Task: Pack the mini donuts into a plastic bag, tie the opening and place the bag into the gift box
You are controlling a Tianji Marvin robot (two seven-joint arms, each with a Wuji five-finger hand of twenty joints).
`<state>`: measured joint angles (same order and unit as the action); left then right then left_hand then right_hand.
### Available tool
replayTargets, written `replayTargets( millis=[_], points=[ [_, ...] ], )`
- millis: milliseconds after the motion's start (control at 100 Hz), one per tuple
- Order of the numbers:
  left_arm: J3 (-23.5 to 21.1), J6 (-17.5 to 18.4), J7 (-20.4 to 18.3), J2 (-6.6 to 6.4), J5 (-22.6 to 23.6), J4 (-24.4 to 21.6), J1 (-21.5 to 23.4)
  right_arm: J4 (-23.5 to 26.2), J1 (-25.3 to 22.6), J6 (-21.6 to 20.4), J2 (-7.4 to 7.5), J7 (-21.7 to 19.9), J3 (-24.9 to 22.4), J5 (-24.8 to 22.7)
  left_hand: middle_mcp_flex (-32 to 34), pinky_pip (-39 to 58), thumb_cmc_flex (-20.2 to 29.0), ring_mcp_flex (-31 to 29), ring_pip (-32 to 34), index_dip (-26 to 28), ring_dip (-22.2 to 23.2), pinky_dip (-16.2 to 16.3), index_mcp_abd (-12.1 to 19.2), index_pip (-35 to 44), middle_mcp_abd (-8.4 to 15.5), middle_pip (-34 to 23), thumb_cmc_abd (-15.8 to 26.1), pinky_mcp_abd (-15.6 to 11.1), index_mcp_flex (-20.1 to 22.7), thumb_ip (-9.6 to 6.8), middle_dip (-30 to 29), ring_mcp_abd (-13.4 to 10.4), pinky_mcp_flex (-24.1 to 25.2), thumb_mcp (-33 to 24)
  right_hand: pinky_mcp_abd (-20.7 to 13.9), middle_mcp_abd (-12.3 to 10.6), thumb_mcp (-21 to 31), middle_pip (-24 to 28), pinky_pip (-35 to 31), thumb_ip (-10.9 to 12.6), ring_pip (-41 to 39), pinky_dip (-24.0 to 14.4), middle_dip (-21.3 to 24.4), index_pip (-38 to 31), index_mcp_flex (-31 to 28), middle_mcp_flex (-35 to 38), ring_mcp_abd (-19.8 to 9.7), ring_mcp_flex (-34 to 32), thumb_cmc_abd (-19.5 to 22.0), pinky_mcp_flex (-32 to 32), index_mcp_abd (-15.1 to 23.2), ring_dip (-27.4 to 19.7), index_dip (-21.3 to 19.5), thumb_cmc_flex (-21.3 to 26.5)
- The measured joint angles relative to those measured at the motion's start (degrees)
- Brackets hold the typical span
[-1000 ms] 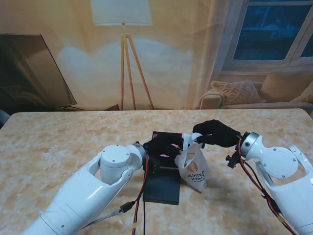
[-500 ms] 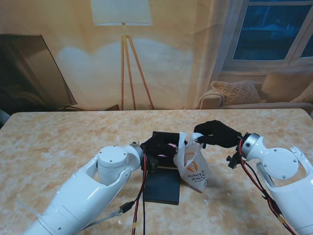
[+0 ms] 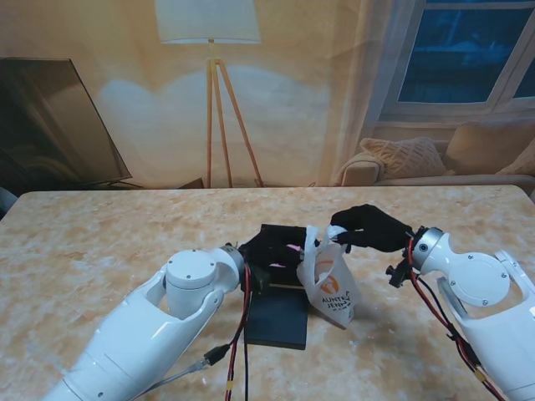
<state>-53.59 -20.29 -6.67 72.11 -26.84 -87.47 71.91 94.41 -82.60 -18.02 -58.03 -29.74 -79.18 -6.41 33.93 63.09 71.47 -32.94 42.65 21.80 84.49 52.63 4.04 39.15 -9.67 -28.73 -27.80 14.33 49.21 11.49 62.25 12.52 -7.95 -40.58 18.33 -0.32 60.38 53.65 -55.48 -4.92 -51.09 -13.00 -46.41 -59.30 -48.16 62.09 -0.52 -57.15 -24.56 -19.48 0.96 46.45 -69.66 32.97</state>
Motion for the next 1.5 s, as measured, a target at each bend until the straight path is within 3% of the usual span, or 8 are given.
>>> replayTargets(
  millis=[100, 190, 280, 370, 590, 870, 1070, 1500],
  points=[
    [-0.73, 0.16, 1.62, -0.05, 0.18, -1.46, 1.27, 0.01, -0.01, 0.65, -0.12, 0.34, -0.02, -0.15, -0.61, -1.18, 0.00, 0.02, -6.31, 0.82, -2.23, -0.63, 0.14, 3.59, -0.03, 0.04, 0.00, 0.74, 3.48, 0.00, -6.83, 0.61, 0.29, -0.71, 0.00, 0.00, 0.00, 0.00, -0.40, 0.00, 0.00, -0.43, 0.00, 0.00, 0.00, 0.00, 0.00, 0.00, 0.00, 0.00, 0.00, 0.00, 0.00, 0.00],
    [-1.71, 0.00, 2.63, -0.02, -0.89, -2.77, 2.58, 0.00, -0.01, 1.07, -0.17, 0.34, -0.02, -0.09, -0.55, -1.45, 0.01, -0.09, -7.76, 0.94, -2.85, -0.71, 0.14, 4.51, -0.04, -0.18, 0.00, 0.78, 4.20, 0.00, -8.16, 1.21, 0.32, -0.71, 0.00, 0.00, 0.00, 0.01, -0.47, 0.00, -0.02, -0.52, 0.00, 0.00, 0.00, 0.00, 0.00, 0.00, -0.01, -0.03, 0.00, 0.00, 0.00, 0.00],
    [-2.85, -0.98, 3.24, 0.01, -4.30, -4.07, 3.81, 0.03, -0.04, 1.17, -0.23, 0.38, -0.23, -0.33, 1.37, -1.48, 0.01, -0.58, -6.24, 0.94, -1.33, -0.77, 0.14, 4.51, 0.07, -1.66, 0.00, 1.31, 4.20, 0.00, -3.29, 1.21, 0.32, -1.39, 0.00, 0.00, 0.01, 0.02, -0.98, 0.00, -0.59, -0.59, 0.00, 0.00, 0.00, 0.00, 0.00, 0.00, -0.01, -0.23, 0.00, 0.00, 0.00, 0.00],
    [-3.01, -0.97, 2.76, -0.13, -4.10, -4.62, 4.21, 0.63, -0.54, 1.27, -0.37, 0.98, -1.03, -1.50, 2.80, -1.48, 0.01, -0.68, -4.84, 0.94, -0.74, -0.78, 0.14, 4.51, 0.19, -1.71, 0.00, 1.34, 4.20, 0.00, 0.74, 1.21, 0.32, -1.39, 0.01, 0.00, 0.01, 0.05, -1.63, 0.00, -1.25, -1.08, 0.00, 0.00, 0.00, 0.00, 0.00, 0.00, -0.01, -0.39, 0.00, 0.00, 0.00, 0.00],
    [-4.57, 0.75, -2.14, -1.51, -4.09, -6.83, 5.67, 1.64, -1.58, 1.68, -0.44, 1.51, -2.61, -1.90, 3.28, -1.47, 0.01, -0.69, -4.15, 0.93, -0.60, -0.79, 0.14, 4.52, 0.37, -1.36, 0.00, 1.35, 4.20, 0.00, 1.53, 1.23, 0.32, -1.39, 0.04, 0.00, 0.01, 0.60, -2.32, 0.00, -2.11, -1.68, 0.00, 0.00, 0.00, 0.00, 0.00, 0.00, -0.02, -0.73, 0.00, 0.00, 0.00, 0.00],
    [-5.86, 1.42, -4.36, -2.58, -5.43, -8.99, 7.52, 1.67, -1.72, 1.03, -0.38, 1.47, -2.94, -2.24, 5.31, -1.48, 0.01, -1.31, -4.14, 0.91, -0.60, -0.79, 0.14, 4.42, 0.47, 1.28, 1.15, 1.36, 4.20, 0.00, 1.38, 1.82, 0.32, -1.31, 0.04, 0.00, 0.01, 0.65, -2.35, 0.00, -2.63, -1.94, 0.00, 0.00, 0.00, 0.00, 0.00, 0.00, -0.02, -1.02, 0.00, 0.00, 0.00, 0.00],
    [-6.47, 2.53, -5.35, -3.39, -4.16, -11.55, 9.15, 1.67, -1.73, 1.02, -0.34, 1.21, -3.16, -2.29, 8.92, -1.48, 0.02, -4.82, -4.80, -0.68, -3.76, -0.79, 0.01, 0.50, -0.09, 5.73, 4.93, 2.08, 3.93, -0.21, -5.65, 2.53, -1.32, 2.33, 0.18, 0.00, 0.01, 0.92, -2.99, 0.00, -3.44, -2.73, 0.00, 0.00, 0.00, 0.00, 0.00, 0.00, -0.03, -1.48, 0.00, 0.00, 0.00, 0.00],
    [-3.89, 4.06, -3.68, -3.75, -1.74, -12.64, 9.08, 2.18, -2.20, -1.03, 0.37, -1.41, -4.19, -4.36, 13.03, -0.35, 0.02, -6.84, 0.37, -1.44, -13.15, -0.54, -1.60, -4.55, -2.23, 5.87, 8.51, 3.49, 0.37, -1.68, -14.83, 3.44, -4.08, 5.44, 0.57, 0.06, 0.07, 2.18, -3.69, 0.00, -6.43, -4.43, -0.83, 0.00, -0.42, -0.02, 0.13, -0.05, -0.35, -2.48, 0.00, 1.38, 0.00, 0.00]
  ],
)
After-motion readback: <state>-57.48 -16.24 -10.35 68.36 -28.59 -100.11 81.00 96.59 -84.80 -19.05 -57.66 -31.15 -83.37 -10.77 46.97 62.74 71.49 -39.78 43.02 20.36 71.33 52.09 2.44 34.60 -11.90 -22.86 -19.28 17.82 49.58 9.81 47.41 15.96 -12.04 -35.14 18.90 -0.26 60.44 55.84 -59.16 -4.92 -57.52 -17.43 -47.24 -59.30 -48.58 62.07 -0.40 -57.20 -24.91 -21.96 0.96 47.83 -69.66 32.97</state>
